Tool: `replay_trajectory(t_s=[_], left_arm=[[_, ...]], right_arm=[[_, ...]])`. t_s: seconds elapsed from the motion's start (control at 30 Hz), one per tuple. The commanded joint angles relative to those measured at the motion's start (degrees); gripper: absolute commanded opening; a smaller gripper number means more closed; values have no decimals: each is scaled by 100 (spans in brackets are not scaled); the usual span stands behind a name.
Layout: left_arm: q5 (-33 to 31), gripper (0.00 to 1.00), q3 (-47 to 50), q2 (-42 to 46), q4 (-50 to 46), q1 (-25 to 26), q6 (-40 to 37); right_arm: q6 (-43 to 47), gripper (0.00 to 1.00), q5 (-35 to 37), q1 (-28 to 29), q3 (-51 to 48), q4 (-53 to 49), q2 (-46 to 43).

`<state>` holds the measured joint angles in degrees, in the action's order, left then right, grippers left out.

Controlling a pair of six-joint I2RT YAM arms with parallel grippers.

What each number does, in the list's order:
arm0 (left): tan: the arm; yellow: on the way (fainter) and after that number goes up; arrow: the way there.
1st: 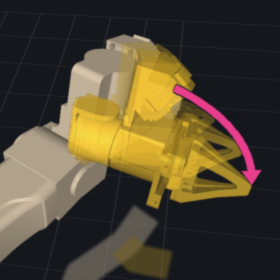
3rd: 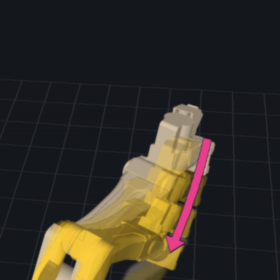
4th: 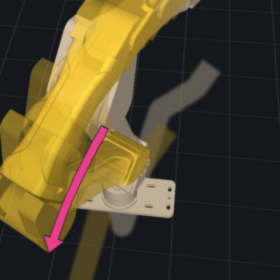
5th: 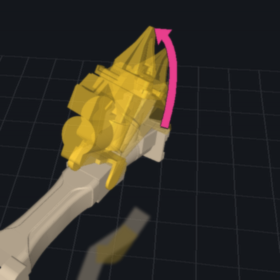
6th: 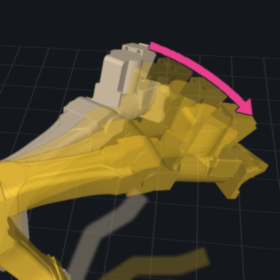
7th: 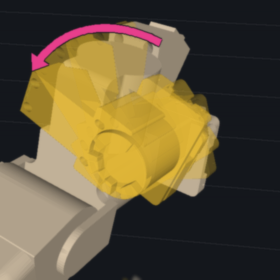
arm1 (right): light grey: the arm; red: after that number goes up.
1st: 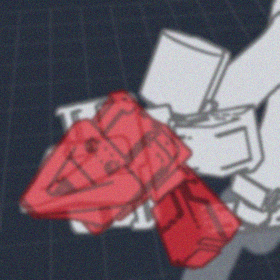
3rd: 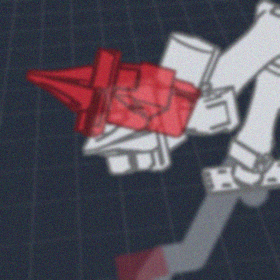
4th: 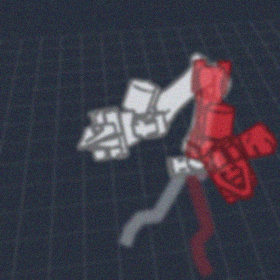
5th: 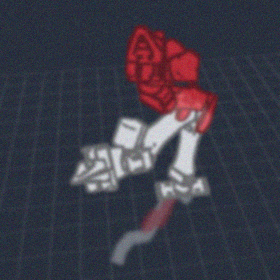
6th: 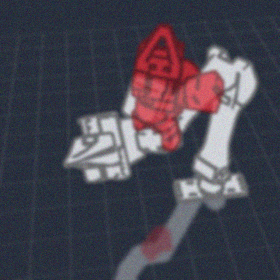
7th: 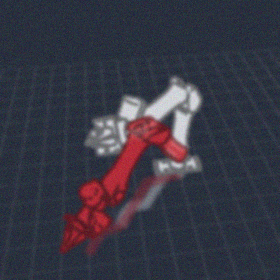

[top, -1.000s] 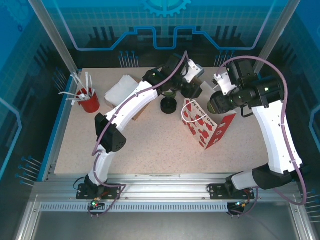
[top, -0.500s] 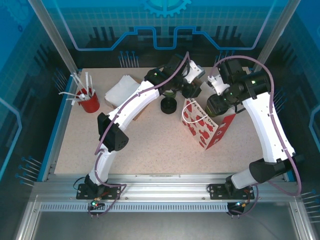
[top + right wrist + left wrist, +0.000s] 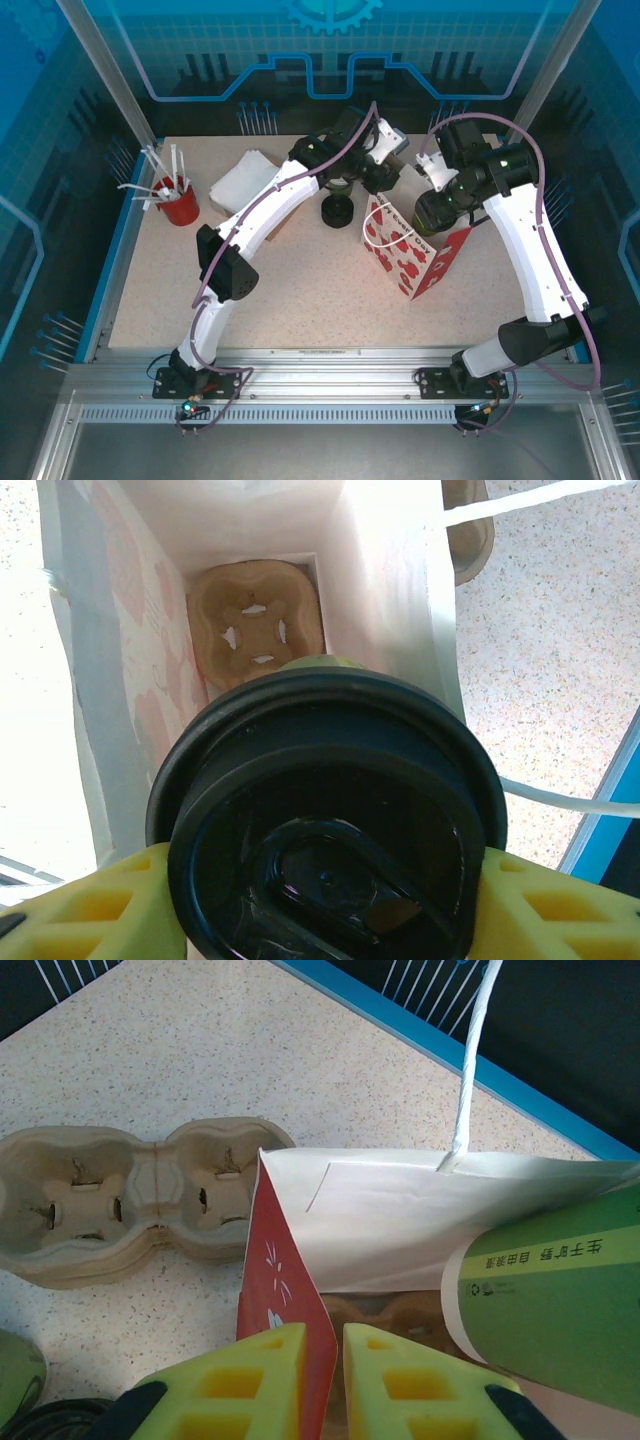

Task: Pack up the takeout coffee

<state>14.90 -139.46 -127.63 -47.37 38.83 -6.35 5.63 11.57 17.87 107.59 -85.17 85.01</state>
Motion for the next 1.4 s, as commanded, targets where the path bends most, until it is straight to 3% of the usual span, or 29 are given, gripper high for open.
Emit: replay_trajectory(t_s=[0.0, 0.43, 1.0, 1.37], left_arm=[[162, 16, -250, -146, -22, -28, -22], [277, 0, -276, -192, -35, -66, -49], [603, 0, -268, -207, 74, -179, -86], [330, 0, -258, -238, 162, -245, 35]], right_arm=[[96, 34, -6, -84, -36, 40, 11], [236, 33, -14, -83, 0, -16, 150], [569, 33, -128, -16, 145, -229, 613], [735, 33, 44, -12, -47, -232, 700]])
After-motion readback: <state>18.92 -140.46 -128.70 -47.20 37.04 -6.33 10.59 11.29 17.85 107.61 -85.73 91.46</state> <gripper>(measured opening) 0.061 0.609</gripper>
